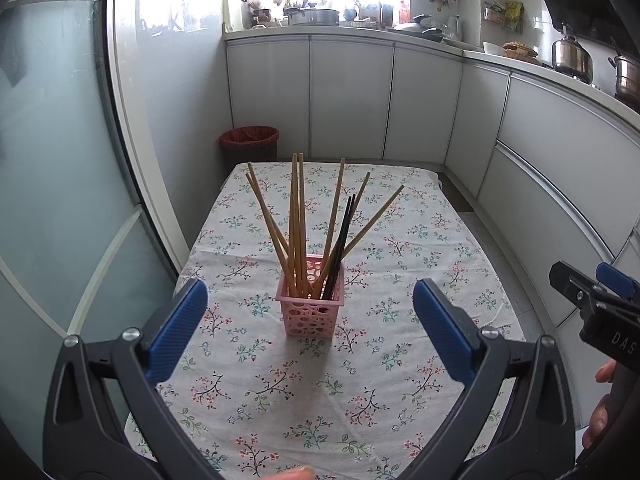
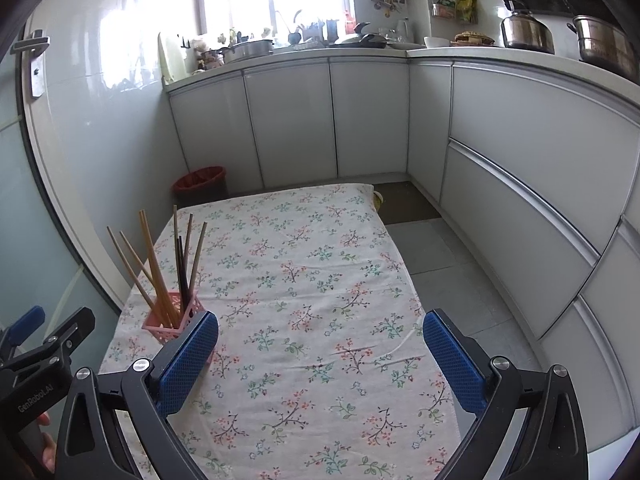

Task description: Organize utensils

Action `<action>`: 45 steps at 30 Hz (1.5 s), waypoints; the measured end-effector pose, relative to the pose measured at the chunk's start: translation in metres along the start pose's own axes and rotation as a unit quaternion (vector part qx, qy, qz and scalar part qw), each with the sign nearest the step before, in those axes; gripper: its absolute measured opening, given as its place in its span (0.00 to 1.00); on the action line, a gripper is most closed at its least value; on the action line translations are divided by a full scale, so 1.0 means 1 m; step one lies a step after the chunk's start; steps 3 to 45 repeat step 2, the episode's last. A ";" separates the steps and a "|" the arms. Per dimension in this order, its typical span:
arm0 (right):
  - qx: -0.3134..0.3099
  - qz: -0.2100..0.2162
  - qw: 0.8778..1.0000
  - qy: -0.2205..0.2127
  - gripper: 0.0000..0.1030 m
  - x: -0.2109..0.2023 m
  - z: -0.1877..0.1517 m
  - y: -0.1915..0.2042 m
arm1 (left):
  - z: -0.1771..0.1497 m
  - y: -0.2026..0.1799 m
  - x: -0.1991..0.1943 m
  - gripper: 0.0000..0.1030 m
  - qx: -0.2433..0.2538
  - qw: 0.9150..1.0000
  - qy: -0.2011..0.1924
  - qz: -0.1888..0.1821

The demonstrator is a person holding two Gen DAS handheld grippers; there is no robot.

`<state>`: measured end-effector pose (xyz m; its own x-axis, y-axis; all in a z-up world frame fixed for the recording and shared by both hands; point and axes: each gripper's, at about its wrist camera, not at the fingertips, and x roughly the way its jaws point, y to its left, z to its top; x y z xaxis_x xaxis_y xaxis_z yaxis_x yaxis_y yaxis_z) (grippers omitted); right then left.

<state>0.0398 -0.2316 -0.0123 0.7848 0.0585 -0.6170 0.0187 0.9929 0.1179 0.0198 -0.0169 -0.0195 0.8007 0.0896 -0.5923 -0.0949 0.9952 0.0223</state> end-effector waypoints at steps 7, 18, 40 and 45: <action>0.001 0.000 1.000 0.000 1.00 0.003 -0.001 0.000 | -0.002 -0.001 0.005 0.99 0.004 1.000 0.001 -0.001; 0.001 0.000 1.000 0.000 1.00 0.003 -0.001 0.000 | -0.002 -0.001 0.005 0.99 0.004 1.000 0.001 -0.001; 0.001 0.000 1.000 0.000 1.00 0.003 -0.001 0.000 | -0.002 -0.001 0.005 0.99 0.004 1.000 0.001 -0.001; 0.001 0.000 1.000 0.000 1.00 0.003 -0.001 0.000 | -0.002 -0.001 0.005 0.99 0.004 1.000 0.001 -0.001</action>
